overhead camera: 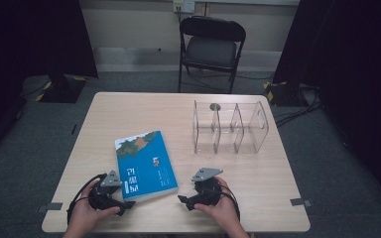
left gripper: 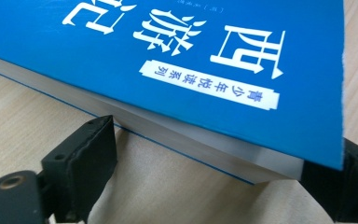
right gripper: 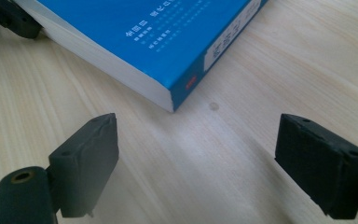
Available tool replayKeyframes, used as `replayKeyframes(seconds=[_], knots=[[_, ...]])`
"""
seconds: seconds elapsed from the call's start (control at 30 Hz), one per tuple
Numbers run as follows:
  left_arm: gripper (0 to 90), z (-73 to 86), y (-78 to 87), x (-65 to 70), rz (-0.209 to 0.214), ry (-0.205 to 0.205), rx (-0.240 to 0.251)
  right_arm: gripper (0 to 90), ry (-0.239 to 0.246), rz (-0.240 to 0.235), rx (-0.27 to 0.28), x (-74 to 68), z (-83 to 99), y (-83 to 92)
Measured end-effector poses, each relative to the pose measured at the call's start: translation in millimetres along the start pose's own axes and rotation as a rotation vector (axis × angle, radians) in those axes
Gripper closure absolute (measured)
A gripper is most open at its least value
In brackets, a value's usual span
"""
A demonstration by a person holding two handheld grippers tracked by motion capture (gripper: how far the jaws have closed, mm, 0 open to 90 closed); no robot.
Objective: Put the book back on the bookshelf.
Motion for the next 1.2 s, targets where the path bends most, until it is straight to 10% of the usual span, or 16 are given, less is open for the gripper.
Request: replayKeyframes(seconds=[1.2], knots=[[16.8, -21.4, 16.8, 0.6, 0.011, 0.062, 0.032, 12.9, -0.031, -0.046, 0.048, -10.0, -6.8, 3.9]])
Point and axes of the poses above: each handheld gripper's, and its own axes: y roughly backward along the jaws, z roughly out of its underside, x roughly to its right, the point moved 5 cm from there along -y, roughly forward along the jaws, and after that the axes turned 9 degrees about x, right-handed, at the moved point
